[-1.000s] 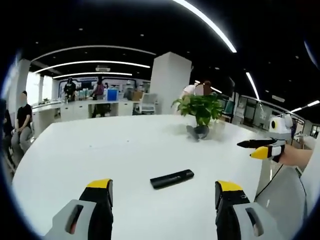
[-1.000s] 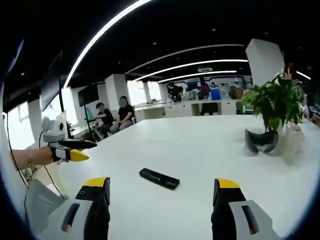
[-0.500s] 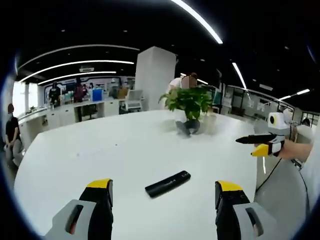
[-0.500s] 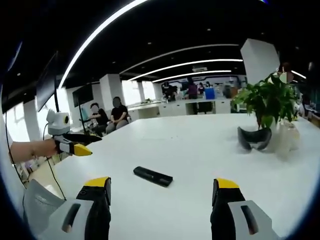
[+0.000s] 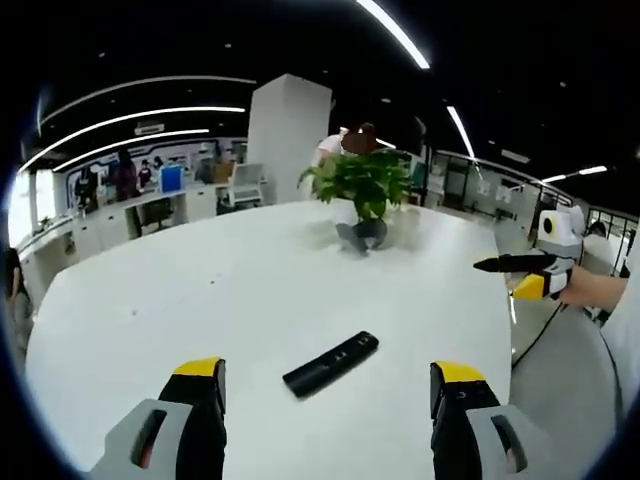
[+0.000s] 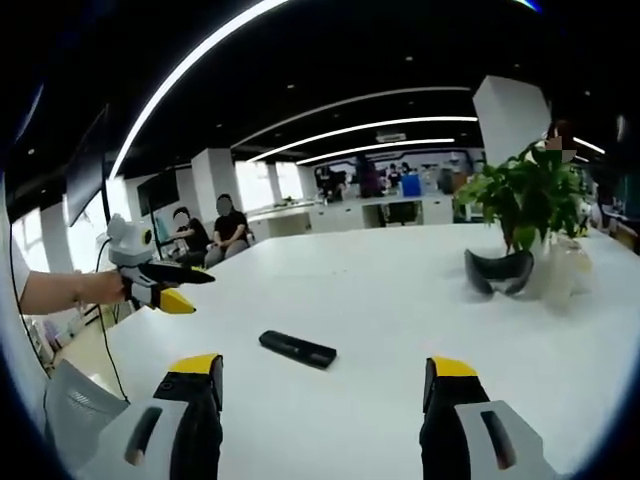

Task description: Press the specified remote control buttons in sequence, fully releasing each button before pressing the next.

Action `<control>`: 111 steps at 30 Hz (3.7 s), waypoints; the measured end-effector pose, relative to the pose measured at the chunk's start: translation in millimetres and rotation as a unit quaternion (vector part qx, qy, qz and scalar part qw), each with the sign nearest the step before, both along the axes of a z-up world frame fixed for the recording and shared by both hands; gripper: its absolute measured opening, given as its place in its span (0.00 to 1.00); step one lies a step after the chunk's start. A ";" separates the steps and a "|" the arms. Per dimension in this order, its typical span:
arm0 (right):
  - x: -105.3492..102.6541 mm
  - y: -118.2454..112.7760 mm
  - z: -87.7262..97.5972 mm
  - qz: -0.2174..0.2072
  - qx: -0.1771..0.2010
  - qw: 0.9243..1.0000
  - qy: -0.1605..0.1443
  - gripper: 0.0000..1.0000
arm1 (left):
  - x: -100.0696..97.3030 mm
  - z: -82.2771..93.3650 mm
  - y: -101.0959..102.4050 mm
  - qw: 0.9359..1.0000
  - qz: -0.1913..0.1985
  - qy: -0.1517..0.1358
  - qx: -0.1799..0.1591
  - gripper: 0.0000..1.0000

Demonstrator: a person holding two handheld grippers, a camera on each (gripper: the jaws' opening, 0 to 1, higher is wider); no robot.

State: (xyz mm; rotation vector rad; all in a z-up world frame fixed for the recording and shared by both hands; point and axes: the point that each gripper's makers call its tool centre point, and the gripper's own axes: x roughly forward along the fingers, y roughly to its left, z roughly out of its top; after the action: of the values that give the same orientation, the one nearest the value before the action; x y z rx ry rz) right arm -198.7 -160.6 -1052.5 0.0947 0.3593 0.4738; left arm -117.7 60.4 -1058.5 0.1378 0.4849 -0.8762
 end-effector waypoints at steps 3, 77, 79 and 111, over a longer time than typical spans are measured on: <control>0.3 -1.3 0.0 -0.002 0.000 1.000 0.000 0.81 | 2.5 -4.4 -3.7 1.000 -0.012 0.004 0.011 0.87; 1.3 -12.6 -17.0 -0.007 -0.034 0.999 0.040 0.69 | 47.1 -132.9 -64.8 0.889 -0.337 0.075 0.300 0.47; 1.4 -12.8 -16.8 -0.007 -0.034 0.999 0.039 0.69 | 45.0 -132.6 -65.2 0.883 -0.349 0.069 0.305 0.36; -2.3 -5.8 -9.0 0.002 -0.033 0.999 0.027 0.68 | 0.3 -132.9 -59.0 0.870 -0.354 0.073 0.335 0.23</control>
State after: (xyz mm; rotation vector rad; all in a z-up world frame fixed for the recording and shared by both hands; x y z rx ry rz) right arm -201.0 -166.3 -1061.5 0.0424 0.4285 0.4627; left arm -117.4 1.4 -1191.4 0.9434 0.8986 -1.4105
